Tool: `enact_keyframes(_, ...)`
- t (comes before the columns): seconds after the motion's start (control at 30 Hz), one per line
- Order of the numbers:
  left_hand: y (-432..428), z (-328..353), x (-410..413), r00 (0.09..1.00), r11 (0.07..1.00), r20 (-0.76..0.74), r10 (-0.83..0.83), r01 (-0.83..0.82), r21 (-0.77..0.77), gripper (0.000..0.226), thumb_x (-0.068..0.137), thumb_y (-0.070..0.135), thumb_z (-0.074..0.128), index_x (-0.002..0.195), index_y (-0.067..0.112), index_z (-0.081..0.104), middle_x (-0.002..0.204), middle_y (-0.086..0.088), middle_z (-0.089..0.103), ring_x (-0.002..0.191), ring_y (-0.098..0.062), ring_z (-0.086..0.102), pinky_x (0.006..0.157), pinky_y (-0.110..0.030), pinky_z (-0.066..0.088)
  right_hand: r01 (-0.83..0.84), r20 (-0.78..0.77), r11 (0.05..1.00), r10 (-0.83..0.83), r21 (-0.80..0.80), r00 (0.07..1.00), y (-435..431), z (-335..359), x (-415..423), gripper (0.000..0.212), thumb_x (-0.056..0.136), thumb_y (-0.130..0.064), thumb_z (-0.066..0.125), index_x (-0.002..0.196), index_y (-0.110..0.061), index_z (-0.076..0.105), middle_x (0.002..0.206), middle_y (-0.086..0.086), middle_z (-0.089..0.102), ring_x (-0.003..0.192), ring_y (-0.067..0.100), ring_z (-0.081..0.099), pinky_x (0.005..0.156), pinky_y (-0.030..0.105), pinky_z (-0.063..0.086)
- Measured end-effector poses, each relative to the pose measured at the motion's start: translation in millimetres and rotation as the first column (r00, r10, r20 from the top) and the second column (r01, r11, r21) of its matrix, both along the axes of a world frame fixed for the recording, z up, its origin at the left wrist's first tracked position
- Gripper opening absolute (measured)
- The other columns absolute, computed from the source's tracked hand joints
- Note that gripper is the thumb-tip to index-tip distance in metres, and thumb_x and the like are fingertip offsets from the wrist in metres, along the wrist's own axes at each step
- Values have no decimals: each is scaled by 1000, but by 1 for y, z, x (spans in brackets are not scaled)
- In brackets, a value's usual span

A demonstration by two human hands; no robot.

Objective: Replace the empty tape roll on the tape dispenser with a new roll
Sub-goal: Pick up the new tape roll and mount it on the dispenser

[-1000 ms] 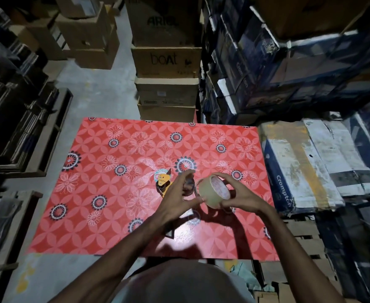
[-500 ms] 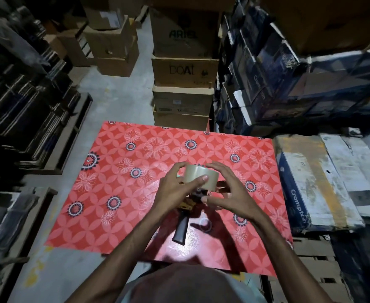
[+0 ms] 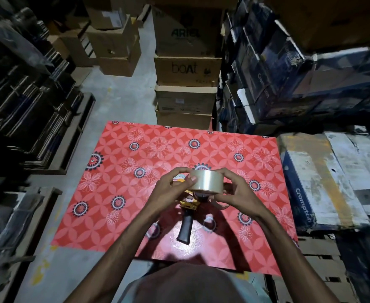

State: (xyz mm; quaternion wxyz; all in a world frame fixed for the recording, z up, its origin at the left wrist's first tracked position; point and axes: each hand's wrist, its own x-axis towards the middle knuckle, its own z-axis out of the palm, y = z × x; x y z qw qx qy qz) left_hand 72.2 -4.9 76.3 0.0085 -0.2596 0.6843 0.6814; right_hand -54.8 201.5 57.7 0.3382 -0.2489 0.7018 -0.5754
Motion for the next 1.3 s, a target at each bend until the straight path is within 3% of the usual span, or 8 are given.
enact_keyframes(0.1,-1,6,-2,1000,1000,-2,5,-5,18,24,101,31,73,125,28,74,102,-15,83,89,-43,80,91,-58,62,11,90,999,-8,-33,996,2,-2,0,56,80,10,79,126,-16,62,117,-1,71,98,19,73,77,30,52)
enact_keyframes(0.3,-4,2,-3,999,997,-21,41,-42,-58,24,96,29,79,120,29,75,90,-8,83,81,-32,81,86,-59,65,36,115,999,-31,-41,993,4,-8,2,54,80,14,75,125,-9,59,124,8,67,105,26,73,85,50,48)
enact_keyframes(0.47,0,-7,-6,988,972,-84,128,-142,-185,4,89,25,84,91,23,81,87,4,80,84,-28,78,85,-59,64,48,102,998,-45,-27,994,4,-10,4,54,80,19,74,124,-7,57,120,5,69,106,25,73,88,41,54)
enact_keyframes(0.7,17,-12,-5,987,900,-76,143,-161,-406,8,95,20,77,87,18,79,80,10,77,76,-13,75,75,-34,62,33,43,998,-35,46,998,-3,-9,15,54,68,-39,92,109,-21,63,114,4,65,104,23,66,73,35,52)
enact_keyframes(0.83,19,-17,2,994,876,-46,100,-110,-470,8,96,21,75,89,20,78,87,9,78,84,-5,72,73,-26,53,56,42,997,-58,46,997,-9,-12,21,47,70,-60,84,100,-28,66,126,-3,58,113,19,62,86,37,55)
enact_keyframes(0.9,21,-18,6,997,853,-78,30,-66,-517,8,97,23,73,92,19,76,91,8,76,87,-6,71,73,-28,54,34,35,993,-38,114,999,-11,-14,23,56,72,-66,77,117,-39,60,137,-15,52,124,17,59,93,37,58)
enact_keyframes(1.03,23,-21,10,986,774,-124,-115,11,-633,20,98,36,61,93,19,70,94,6,70,87,-15,65,80,-41,56,-76,35,971,70,227,997,-12,-14,20,91,75,-55,86,151,-49,36,135,-19,55,125,1,57,98,27,56)
enact_keyframes(1.3,13,-31,11,948,817,-231,-219,49,-575,11,101,21,64,96,13,69,98,1,69,94,-18,66,85,-47,56,-102,-68,973,118,207,991,-10,-11,17,80,71,-38,94,140,-42,53,130,-18,61,116,15,63,95,52,57)
